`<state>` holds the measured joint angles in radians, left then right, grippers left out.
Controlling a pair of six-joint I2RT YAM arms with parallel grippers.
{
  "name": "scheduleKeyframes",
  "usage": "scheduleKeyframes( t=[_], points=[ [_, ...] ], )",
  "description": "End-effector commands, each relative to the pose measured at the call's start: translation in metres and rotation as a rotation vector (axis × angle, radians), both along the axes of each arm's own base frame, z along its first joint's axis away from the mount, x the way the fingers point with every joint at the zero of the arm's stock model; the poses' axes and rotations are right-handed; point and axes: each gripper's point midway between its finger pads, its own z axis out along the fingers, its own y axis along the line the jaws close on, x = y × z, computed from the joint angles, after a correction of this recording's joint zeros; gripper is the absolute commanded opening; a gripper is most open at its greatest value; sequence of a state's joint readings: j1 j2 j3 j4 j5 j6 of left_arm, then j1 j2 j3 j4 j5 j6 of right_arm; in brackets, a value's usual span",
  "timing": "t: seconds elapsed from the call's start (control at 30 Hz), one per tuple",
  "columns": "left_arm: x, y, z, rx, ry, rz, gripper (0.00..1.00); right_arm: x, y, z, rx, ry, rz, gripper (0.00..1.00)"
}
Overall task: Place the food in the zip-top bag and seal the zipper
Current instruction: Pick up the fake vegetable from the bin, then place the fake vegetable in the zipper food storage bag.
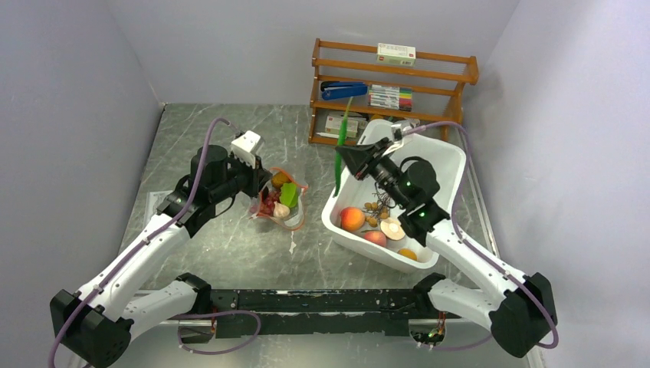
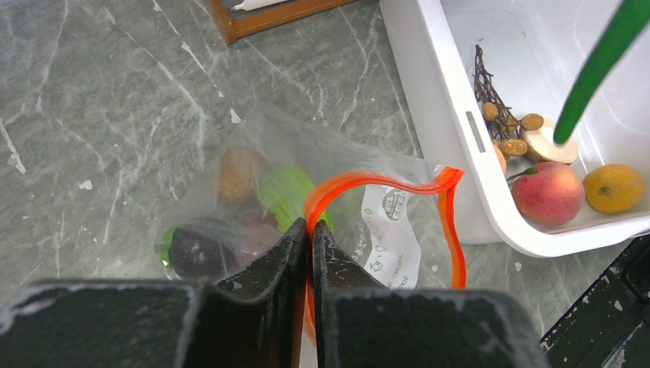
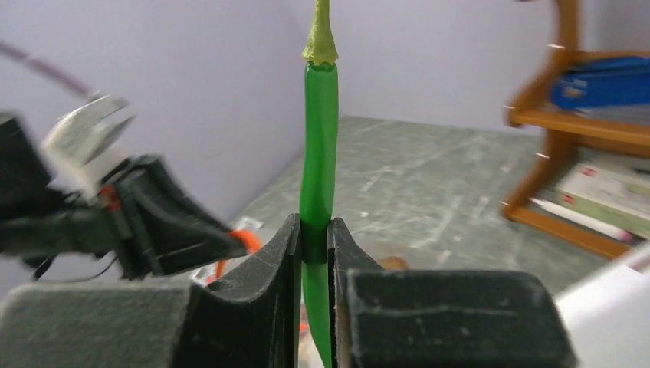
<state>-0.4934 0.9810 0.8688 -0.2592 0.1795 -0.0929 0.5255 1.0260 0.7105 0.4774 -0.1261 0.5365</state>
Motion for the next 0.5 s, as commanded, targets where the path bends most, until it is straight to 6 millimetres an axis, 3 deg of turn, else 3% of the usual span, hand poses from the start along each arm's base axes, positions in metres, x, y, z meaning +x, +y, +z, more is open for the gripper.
scheduleKeyframes(
  t=[0.0, 0.2, 0.33, 0.47],
  points=[
    [0.002, -0.002, 0.012, -0.049, -0.025, 0.004, 0.07, -0.038, 0.033, 0.034, -0.009, -0.269, 0.156, 0.08],
    [0.001, -0.006, 0.012, -0.061, -0.013, -0.009, 0.07, -0.071, 0.068, 0.038, 0.012, -0.395, 0.287, 0.08],
    [-0.002, -0.011, 0.016, -0.099, -0.007, -0.023, 0.07, -0.107, 0.088, 0.034, -0.086, -0.688, 0.416, 0.10],
    [-0.004, -0.014, 0.021, -0.128, -0.015, -0.041, 0.07, -0.124, 0.095, 0.028, -0.096, -0.838, 0.488, 0.09]
  ],
)
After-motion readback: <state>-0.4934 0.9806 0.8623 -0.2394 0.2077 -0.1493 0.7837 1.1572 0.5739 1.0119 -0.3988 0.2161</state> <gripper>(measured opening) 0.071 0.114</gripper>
